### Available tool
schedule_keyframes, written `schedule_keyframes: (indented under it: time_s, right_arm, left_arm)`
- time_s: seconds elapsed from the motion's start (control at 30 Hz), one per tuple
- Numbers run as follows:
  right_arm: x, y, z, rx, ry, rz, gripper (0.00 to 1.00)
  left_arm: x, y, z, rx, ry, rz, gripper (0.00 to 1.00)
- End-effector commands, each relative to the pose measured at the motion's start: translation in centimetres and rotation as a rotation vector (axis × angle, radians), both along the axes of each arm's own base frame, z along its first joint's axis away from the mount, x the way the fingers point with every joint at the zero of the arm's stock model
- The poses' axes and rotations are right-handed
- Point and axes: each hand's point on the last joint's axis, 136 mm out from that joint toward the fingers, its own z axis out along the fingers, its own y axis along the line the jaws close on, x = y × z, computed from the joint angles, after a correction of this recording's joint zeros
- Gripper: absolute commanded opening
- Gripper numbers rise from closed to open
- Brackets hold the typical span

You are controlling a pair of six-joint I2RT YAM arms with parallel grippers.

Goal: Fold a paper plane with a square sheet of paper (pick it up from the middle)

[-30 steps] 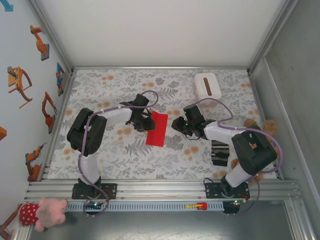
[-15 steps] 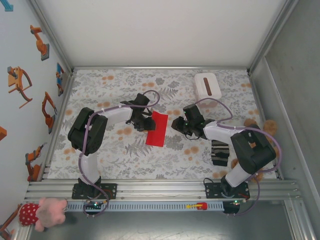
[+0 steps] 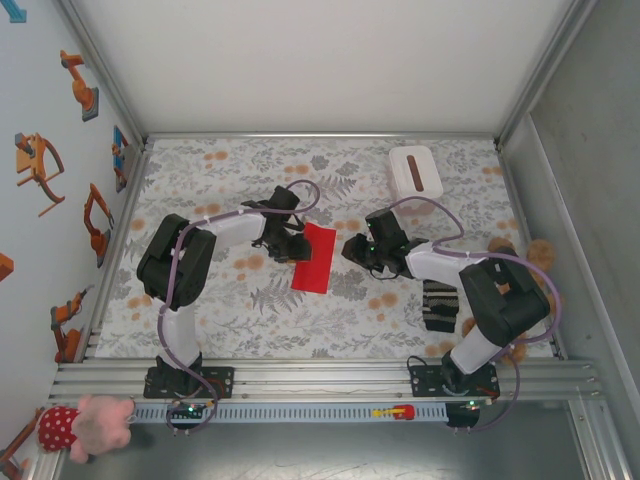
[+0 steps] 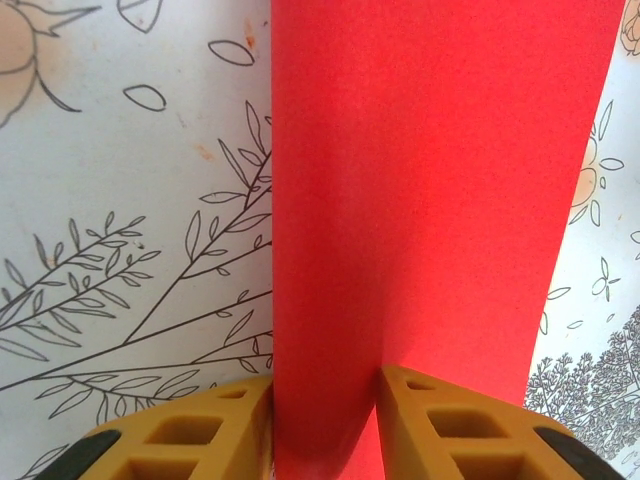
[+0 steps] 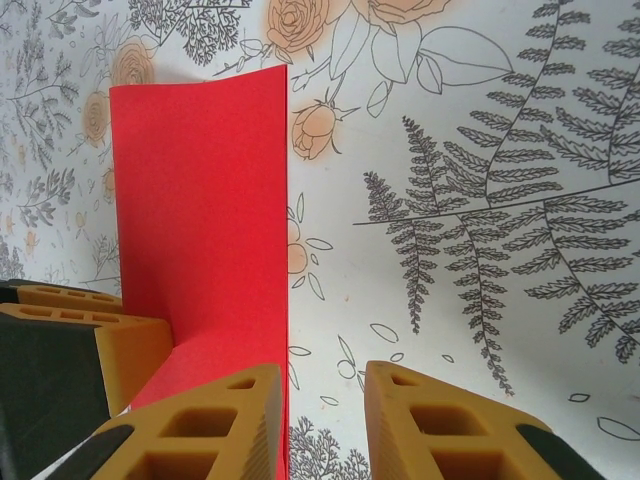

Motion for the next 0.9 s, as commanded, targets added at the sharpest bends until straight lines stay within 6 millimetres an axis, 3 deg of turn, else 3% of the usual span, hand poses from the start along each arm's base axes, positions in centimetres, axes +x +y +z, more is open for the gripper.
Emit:
schedule_keyframes:
  time_s: [0.0,0.37,0.6,0.87]
  right_arm:
    - [1.0,0.6,0.7,0.025,-0.019,-0.004,0.28]
    - [1.1,1.7,1.3,0.081,-0.032,0.030,0.23]
    - [1.0,4.2,1.5,0.190,-0.006,0.091,0.20]
    - [0.7,6.8,0.6,0.276,0.056,0.147,0.10]
  left_arm:
    - [-3.1,2.2,-6.9,0.142,0.119,-0.014,0.34]
    - [-3.2,2.4,-7.3,0.153,0.123,-0.019,0.33]
    - [-3.1,2.3,-7.4,0.150,0.121,-0.011,0.33]
    - [-3.4,2.4,-7.6,0.152,0.132,-0.013,0.33]
